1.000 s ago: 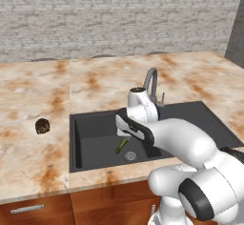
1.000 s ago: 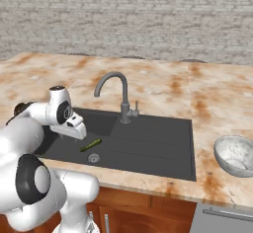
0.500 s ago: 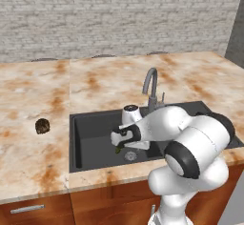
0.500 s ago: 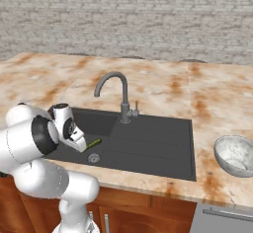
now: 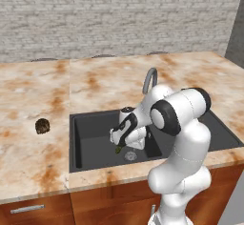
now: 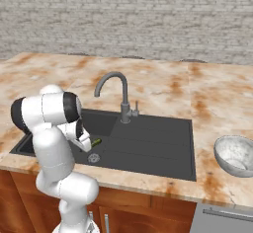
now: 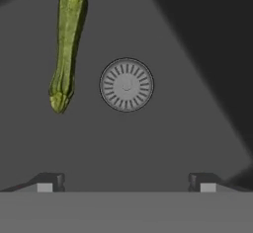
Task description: Pick the squash from the sink and place it in the bowl. Then pick the bowl and place it in the microwave. Then close the microwave door and press the start button.
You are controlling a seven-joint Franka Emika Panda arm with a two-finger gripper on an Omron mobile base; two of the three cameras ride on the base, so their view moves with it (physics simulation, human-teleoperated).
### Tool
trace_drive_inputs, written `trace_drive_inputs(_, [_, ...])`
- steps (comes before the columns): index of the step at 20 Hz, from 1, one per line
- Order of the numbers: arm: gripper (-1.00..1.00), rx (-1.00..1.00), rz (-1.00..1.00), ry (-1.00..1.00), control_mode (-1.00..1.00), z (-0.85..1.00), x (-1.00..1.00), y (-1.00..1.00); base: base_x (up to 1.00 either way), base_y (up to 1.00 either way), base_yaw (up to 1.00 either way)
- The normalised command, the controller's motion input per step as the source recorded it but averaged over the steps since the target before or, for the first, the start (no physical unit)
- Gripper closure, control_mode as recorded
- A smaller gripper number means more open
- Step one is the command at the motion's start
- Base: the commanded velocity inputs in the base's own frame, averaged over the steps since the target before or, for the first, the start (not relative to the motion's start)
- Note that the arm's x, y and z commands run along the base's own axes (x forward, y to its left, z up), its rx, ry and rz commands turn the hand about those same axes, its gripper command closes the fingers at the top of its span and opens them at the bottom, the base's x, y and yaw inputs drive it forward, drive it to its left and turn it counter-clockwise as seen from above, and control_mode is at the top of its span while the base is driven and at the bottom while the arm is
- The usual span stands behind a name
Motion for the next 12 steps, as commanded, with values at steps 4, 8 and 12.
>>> trace_drive_inputs(4, [-1.00,0.00,-0.03,0.00,-1.00,-0.28,0.58,0.17,0.00,0.00,0.00])
trace_drive_inputs(8, [-1.00,-0.02,-0.01,0.00,-1.00,-0.47,0.41,0.19,0.00,0.00,0.00])
trace_drive_inputs(12, [-1.00,0.00,0.00,0.00,-1.00,-0.52,0.42,0.01,0.00,0.00,0.00])
